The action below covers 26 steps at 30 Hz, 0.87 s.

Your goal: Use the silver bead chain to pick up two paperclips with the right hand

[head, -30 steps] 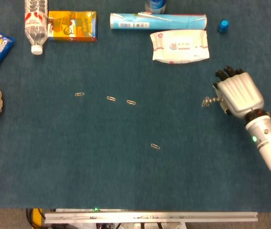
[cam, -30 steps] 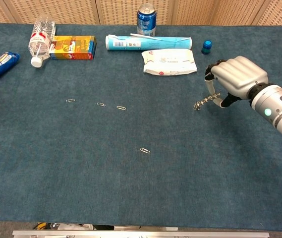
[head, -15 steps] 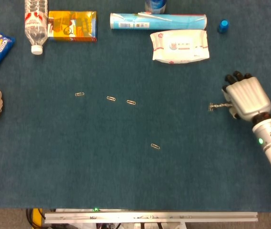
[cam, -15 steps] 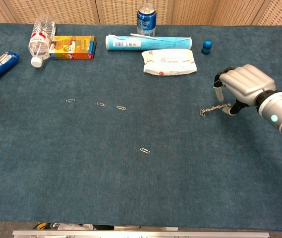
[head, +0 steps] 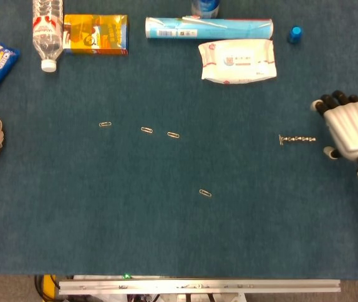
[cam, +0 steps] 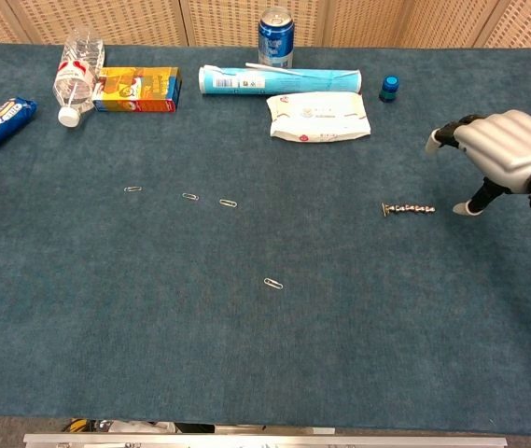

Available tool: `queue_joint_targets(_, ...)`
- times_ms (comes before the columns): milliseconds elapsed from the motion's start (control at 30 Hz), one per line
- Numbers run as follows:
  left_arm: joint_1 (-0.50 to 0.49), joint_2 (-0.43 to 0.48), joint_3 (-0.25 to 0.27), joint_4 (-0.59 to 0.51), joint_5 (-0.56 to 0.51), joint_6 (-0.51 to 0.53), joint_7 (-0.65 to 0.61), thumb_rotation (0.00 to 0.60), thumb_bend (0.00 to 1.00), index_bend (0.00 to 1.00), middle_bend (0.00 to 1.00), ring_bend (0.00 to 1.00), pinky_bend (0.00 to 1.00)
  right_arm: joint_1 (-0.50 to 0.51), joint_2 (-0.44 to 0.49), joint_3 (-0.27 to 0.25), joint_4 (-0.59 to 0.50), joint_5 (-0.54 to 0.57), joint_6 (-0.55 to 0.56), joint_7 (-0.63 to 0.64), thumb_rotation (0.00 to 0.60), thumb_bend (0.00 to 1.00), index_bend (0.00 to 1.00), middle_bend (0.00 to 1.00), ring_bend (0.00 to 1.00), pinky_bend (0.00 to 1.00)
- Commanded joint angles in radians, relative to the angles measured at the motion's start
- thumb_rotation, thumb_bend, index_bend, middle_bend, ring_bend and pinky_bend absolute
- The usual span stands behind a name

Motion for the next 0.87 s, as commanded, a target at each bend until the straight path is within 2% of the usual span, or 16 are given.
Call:
queue_joint_targets(33,-0.002,-0.002,0.001,0.000,0.001,-0.004,0.000,0.600,0.05,0.56,0.49,0.41,0.52,-0.035,0.033,0.001,-0.022,-0.050,0.040,0.044,0.600,0.06,0.29,0.27,0.19,0.33)
queue_joint_targets(200,-0.010,-0.003,0.004,0.002,0.005,-0.017,-0.007,0.600,0.05,0.56,0.49,0.41,0.52,-0.091,0.085,-0.001,-0.051,-0.120,0.105,0.112,0.600,0.06,0.29,0.27,0.19,0.33)
queue_joint_targets(600,-0.039,-0.010,0.009,0.028,0.036,-0.056,-0.064,0.600,0.05,0.56,0.50,0.41,0.52,-0.296,0.225,-0.011,-0.050,-0.270,0.305,0.417,0.600,0.06,0.29,0.27,0.19,0.33)
queue_joint_targets(867,-0.055,-0.018,0.009,0.035,0.037,-0.075,-0.070,0.600,0.05,0.56,0.50,0.41,0.52,-0.384,0.257,0.002,0.003,-0.292,0.337,0.585,0.600,0.06,0.29,0.27,0.19,0.33)
